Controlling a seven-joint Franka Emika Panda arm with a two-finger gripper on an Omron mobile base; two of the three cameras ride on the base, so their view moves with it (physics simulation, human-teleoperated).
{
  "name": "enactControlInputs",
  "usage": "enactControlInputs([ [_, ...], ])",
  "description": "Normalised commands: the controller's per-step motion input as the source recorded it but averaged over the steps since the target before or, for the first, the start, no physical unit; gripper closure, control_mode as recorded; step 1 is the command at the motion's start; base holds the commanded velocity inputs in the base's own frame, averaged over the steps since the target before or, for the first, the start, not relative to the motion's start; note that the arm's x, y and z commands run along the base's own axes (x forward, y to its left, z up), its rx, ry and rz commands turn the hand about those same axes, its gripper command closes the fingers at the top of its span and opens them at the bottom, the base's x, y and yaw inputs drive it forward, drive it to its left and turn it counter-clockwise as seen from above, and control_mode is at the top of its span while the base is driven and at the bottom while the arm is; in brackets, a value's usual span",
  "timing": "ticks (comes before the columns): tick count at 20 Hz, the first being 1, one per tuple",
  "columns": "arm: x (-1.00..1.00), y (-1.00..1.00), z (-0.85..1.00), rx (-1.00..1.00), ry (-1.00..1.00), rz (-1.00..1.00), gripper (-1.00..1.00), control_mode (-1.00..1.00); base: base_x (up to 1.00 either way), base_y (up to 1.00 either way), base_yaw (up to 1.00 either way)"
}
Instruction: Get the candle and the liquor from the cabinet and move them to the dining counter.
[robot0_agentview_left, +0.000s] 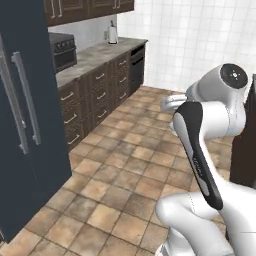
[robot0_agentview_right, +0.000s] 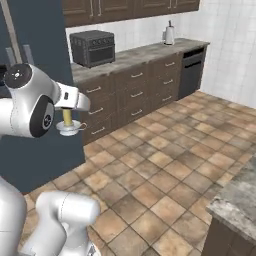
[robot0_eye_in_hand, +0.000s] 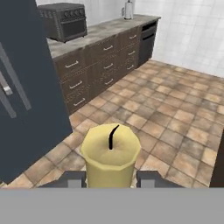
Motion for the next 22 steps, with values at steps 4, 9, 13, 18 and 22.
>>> enactControlInputs([
  [4,0.00,0.00,0.00,0.00,0.00,0.00,1.00,1.00,0.72,0.42,-0.69],
  [9,0.00,0.00,0.00,0.00,0.00,0.00,1.00,1.00,1.00,0.62,-0.51],
  [13,0.00,0.00,0.00,0.00,0.00,0.00,1.00,1.00,1.00,0.58,-0.46],
  [18,0.00,0.00,0.00,0.00,0.00,0.00,1.00,1.00,1.00,0.50,-0.46],
  [22,0.00,0.00,0.00,0.00,0.00,0.00,1.00,1.00,1.00,0.44,-0.39],
])
